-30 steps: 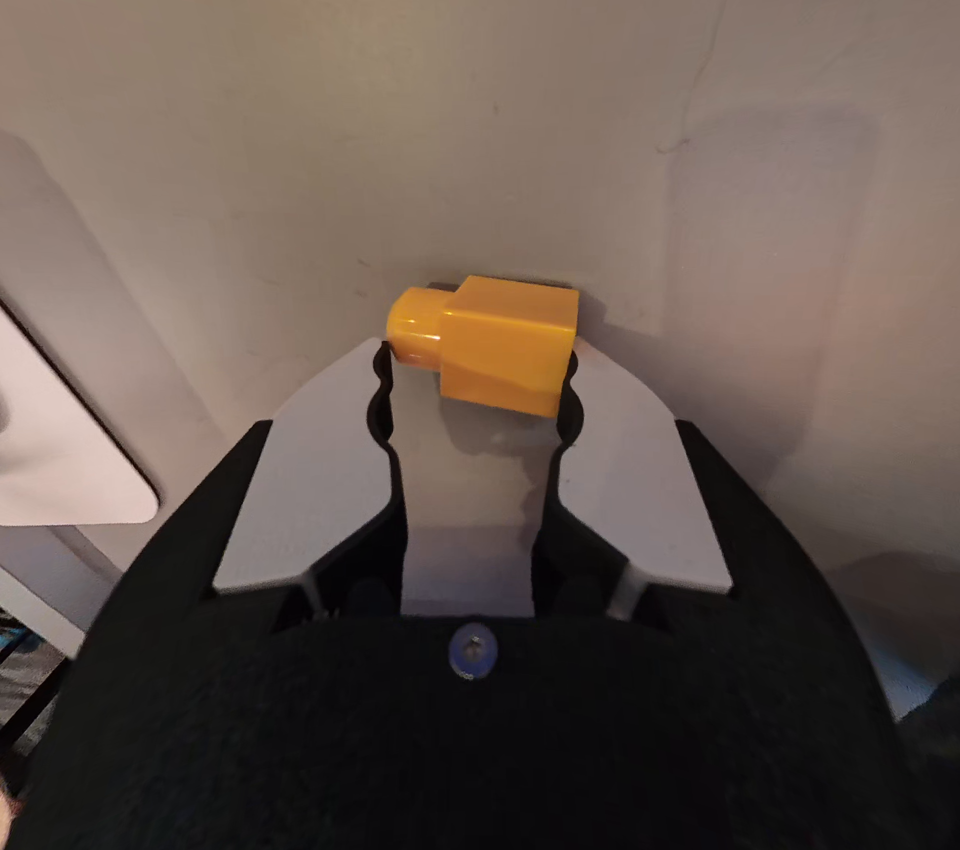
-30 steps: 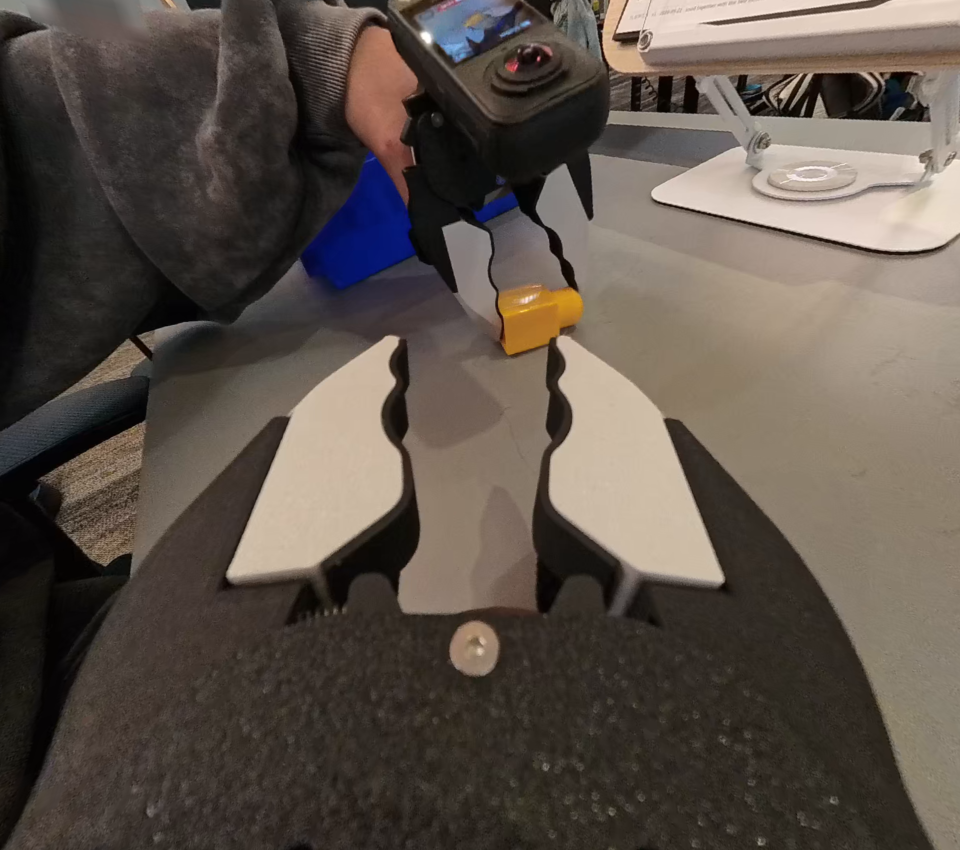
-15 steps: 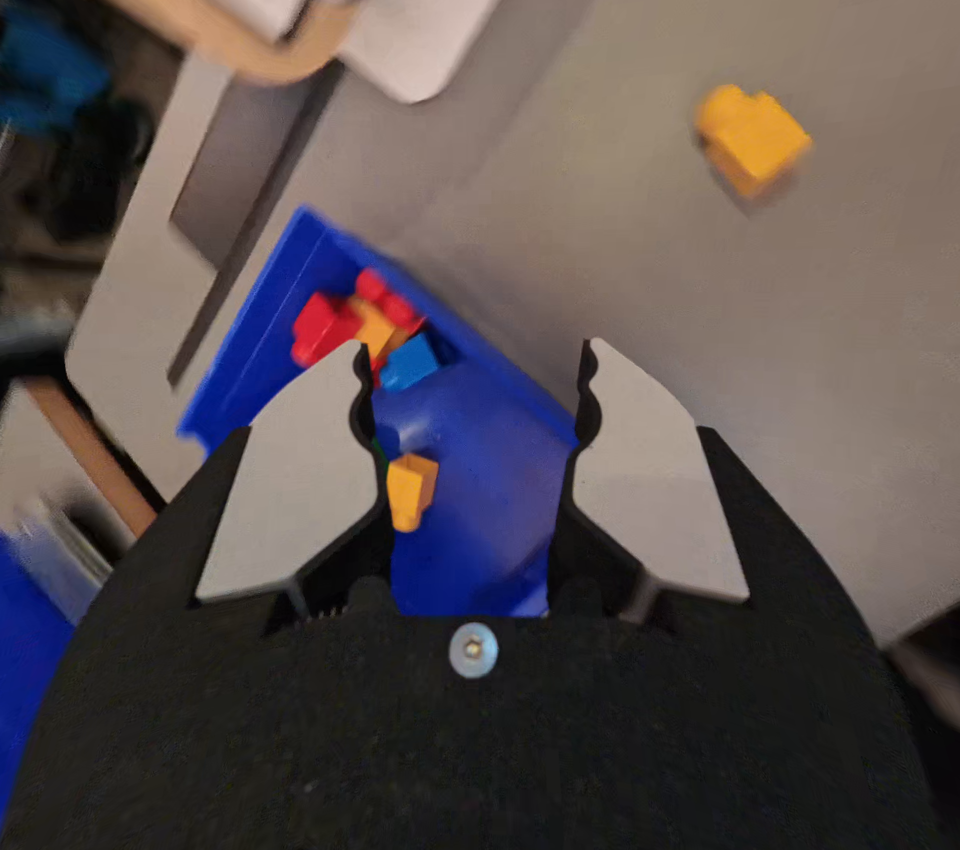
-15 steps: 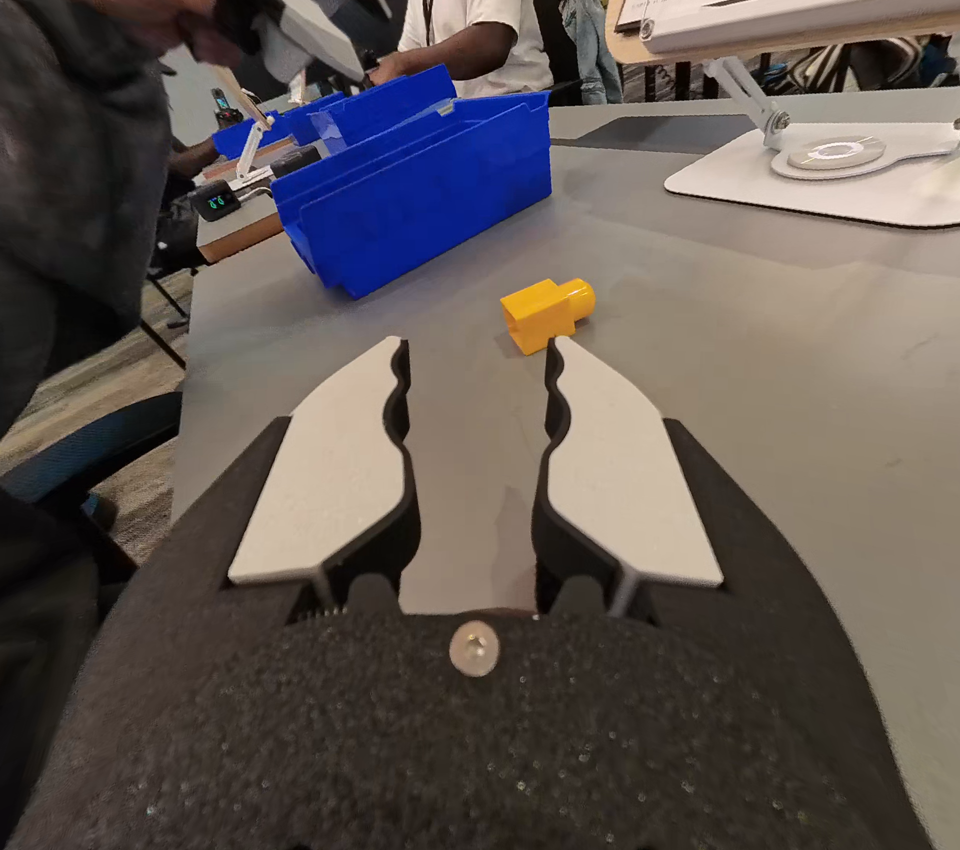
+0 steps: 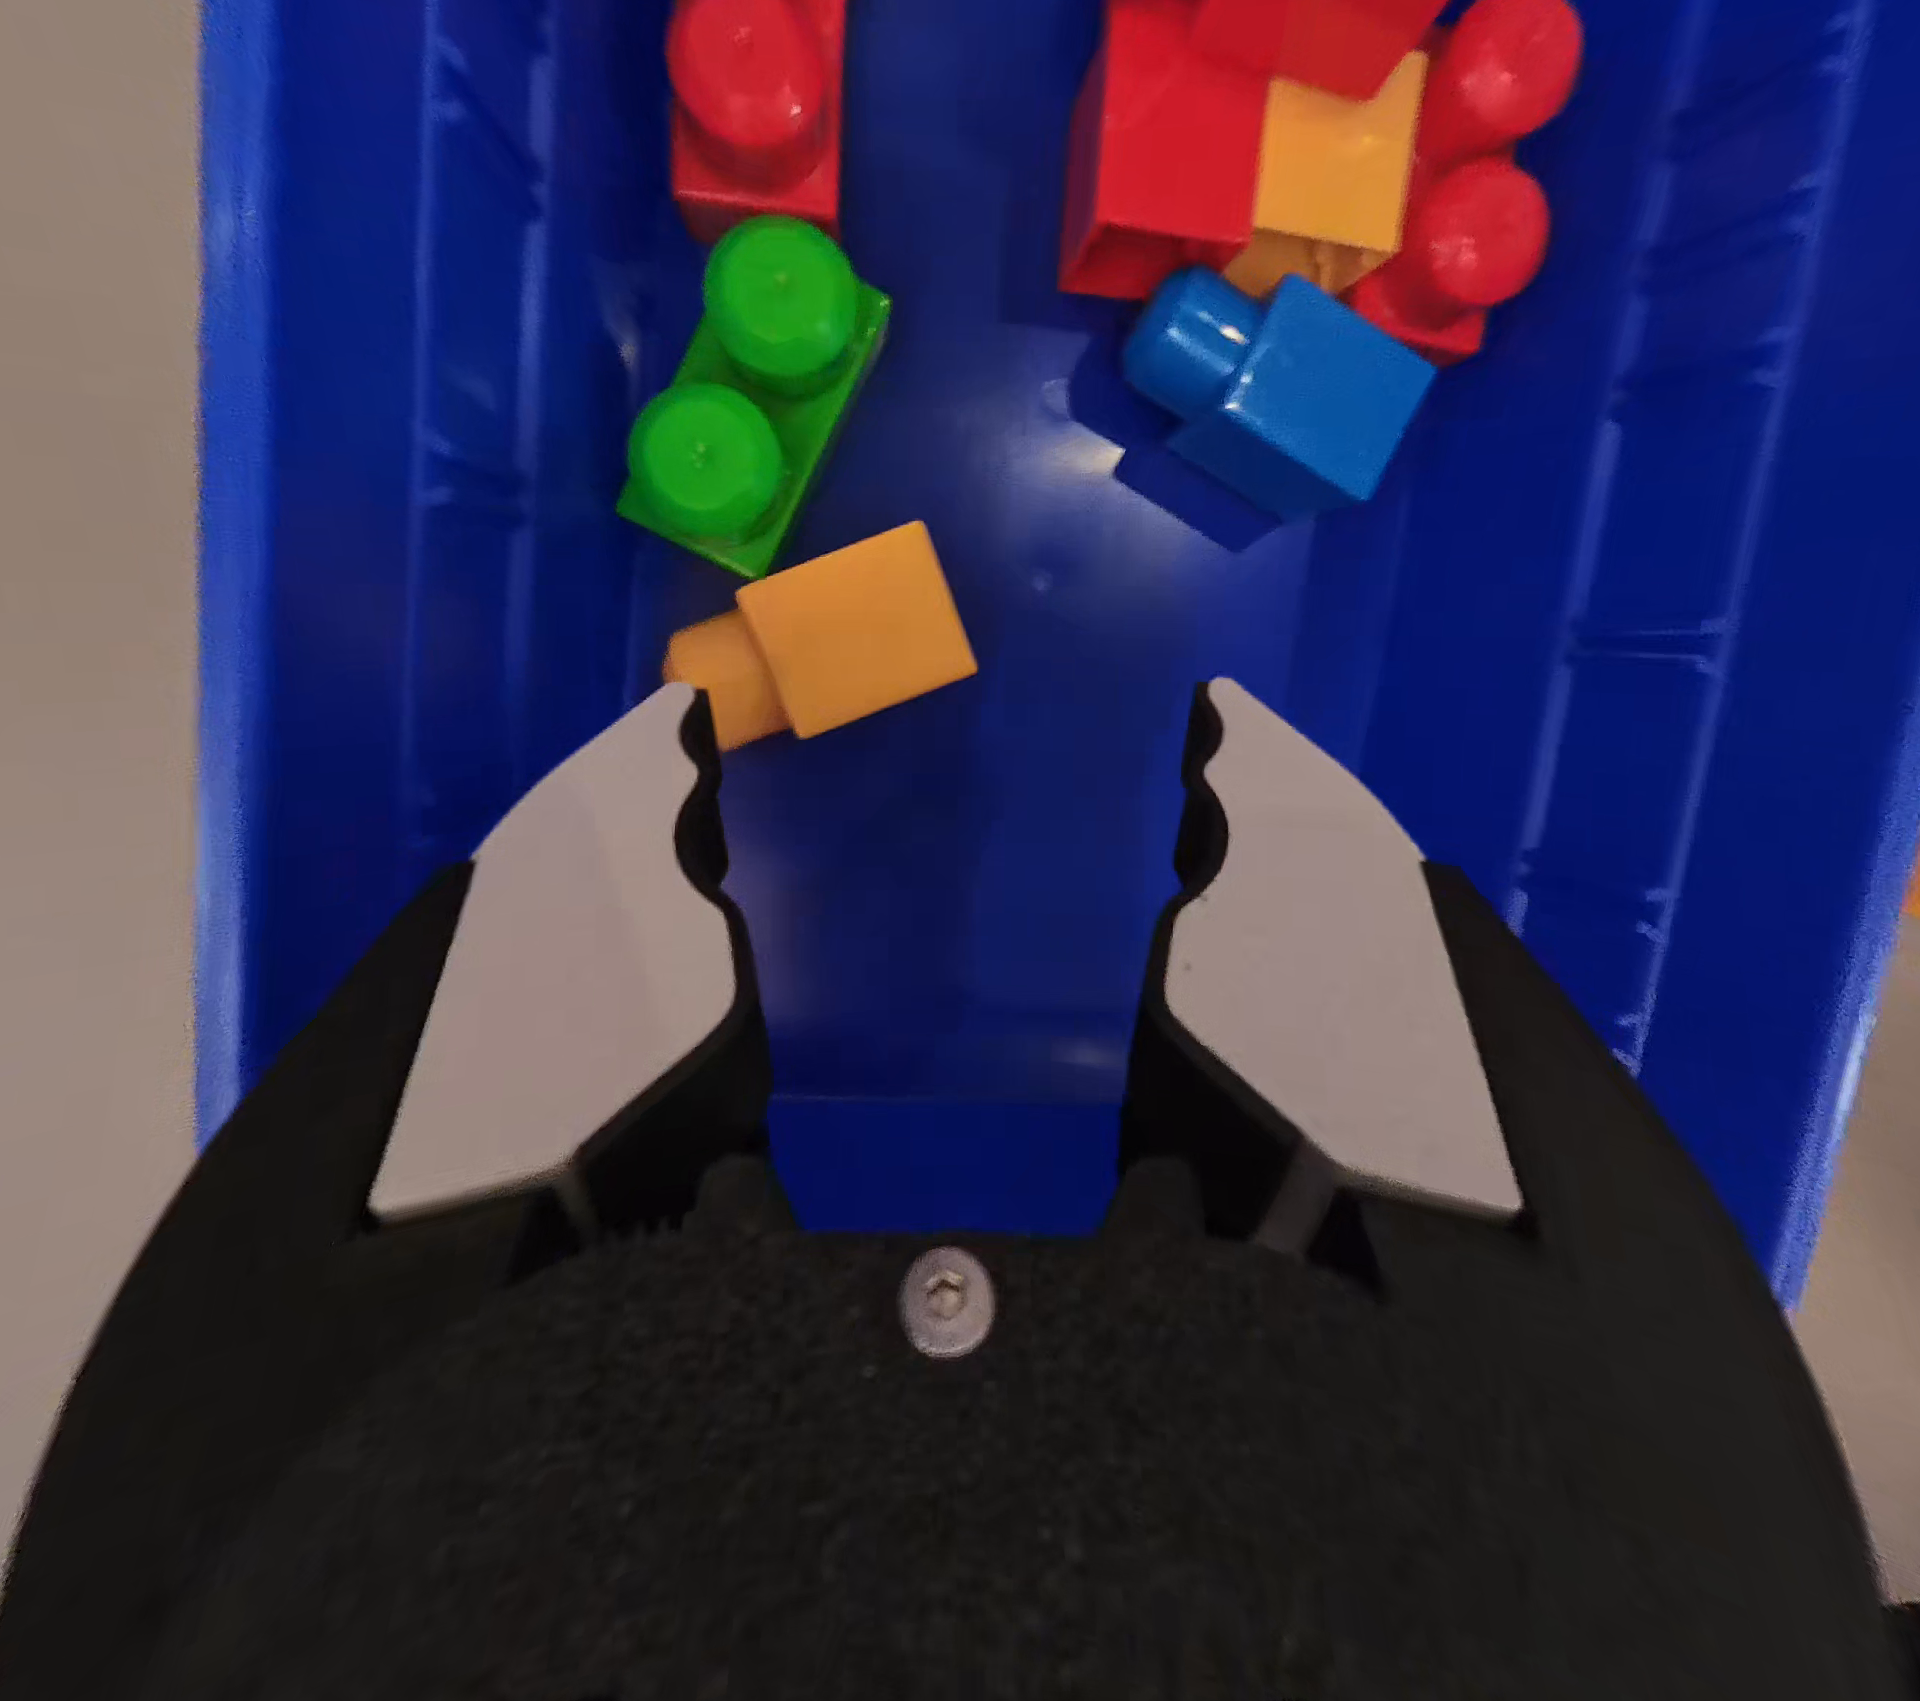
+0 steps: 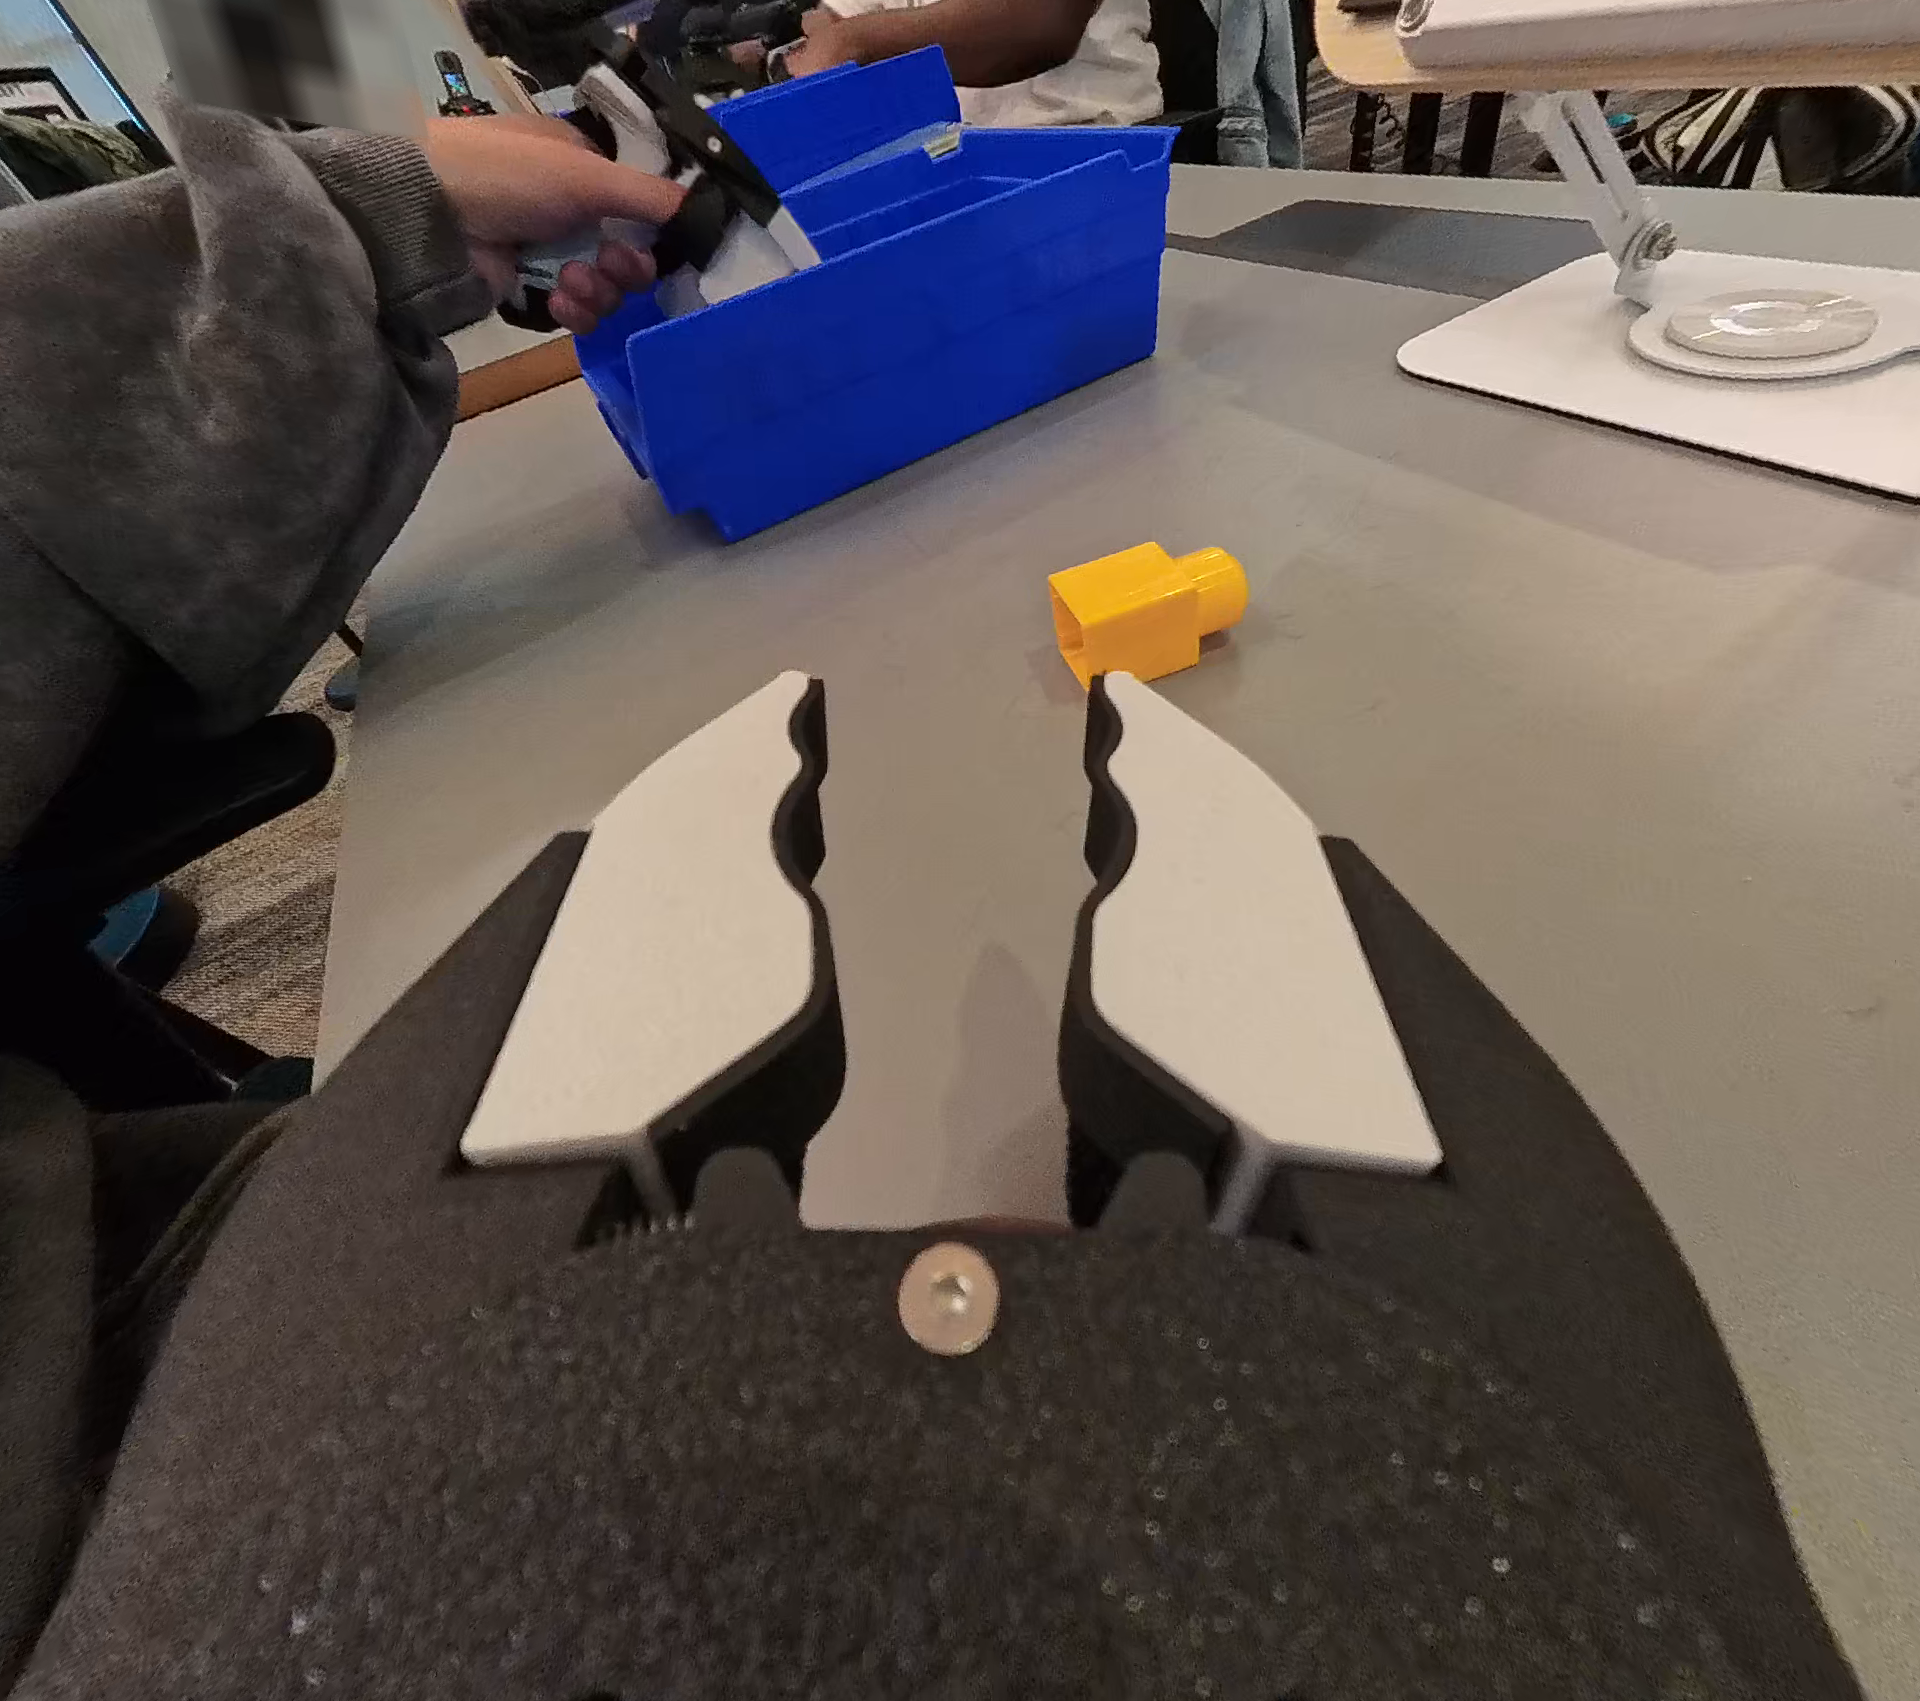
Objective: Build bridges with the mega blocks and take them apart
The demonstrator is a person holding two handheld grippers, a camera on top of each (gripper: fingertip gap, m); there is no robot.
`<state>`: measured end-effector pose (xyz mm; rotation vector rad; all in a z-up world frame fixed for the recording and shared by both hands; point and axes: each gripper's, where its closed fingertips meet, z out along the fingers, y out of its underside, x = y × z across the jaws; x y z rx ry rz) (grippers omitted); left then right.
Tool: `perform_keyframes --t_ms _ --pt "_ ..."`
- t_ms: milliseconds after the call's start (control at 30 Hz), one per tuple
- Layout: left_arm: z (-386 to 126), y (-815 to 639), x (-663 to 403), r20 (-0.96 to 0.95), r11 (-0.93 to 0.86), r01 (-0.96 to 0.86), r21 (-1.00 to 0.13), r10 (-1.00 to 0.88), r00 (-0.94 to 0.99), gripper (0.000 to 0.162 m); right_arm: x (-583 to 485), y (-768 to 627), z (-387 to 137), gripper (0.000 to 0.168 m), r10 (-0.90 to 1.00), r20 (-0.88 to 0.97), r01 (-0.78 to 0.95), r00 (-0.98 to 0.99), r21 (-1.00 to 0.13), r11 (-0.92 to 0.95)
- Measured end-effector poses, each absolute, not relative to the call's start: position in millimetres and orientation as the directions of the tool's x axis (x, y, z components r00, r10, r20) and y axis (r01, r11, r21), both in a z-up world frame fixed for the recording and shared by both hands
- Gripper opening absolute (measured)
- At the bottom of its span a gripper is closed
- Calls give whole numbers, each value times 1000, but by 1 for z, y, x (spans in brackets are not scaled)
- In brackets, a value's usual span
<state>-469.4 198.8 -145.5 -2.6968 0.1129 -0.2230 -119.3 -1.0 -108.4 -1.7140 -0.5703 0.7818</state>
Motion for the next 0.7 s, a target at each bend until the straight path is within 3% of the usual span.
perform_keyframes --t_ms 100,233,400,467,500,633,700 --pt "-149 199 -484 92 -913 -5 -407 -47 995 90 -120 -3 -108 48 721 -206 -11 662 -964 -266" --pt "-163 197 -487 86 -934 13 -358 -19 996 82 -122 -5 -109 48 730 -193 7 656 -965 -261" --pt "-177 201 -485 80 -945 34 -325 8 997 84 -124 -6 -110 48 736 -180 24 652 -966 -258" --pt "-182 202 -486 64 -950 29 -310 10 998 77 -125 -6 -110 48 738 -179 26 651 -966 -258" --pt "-183 203 -488 50 -952 19 -306 4 999 69 -125 -6 -110 48 738 -179 27 651 -966 -258" --pt "-173 199 -487 -9 -951 -91 -296 -92 996 68 -124 -7 -110 48 737 -184 23 650 -965 -261" --pt "-157 194 -474 -17 -919 -221 -327 -229 973 68 -124 -7 -110 48 737 -185 22 650 -965 -262"
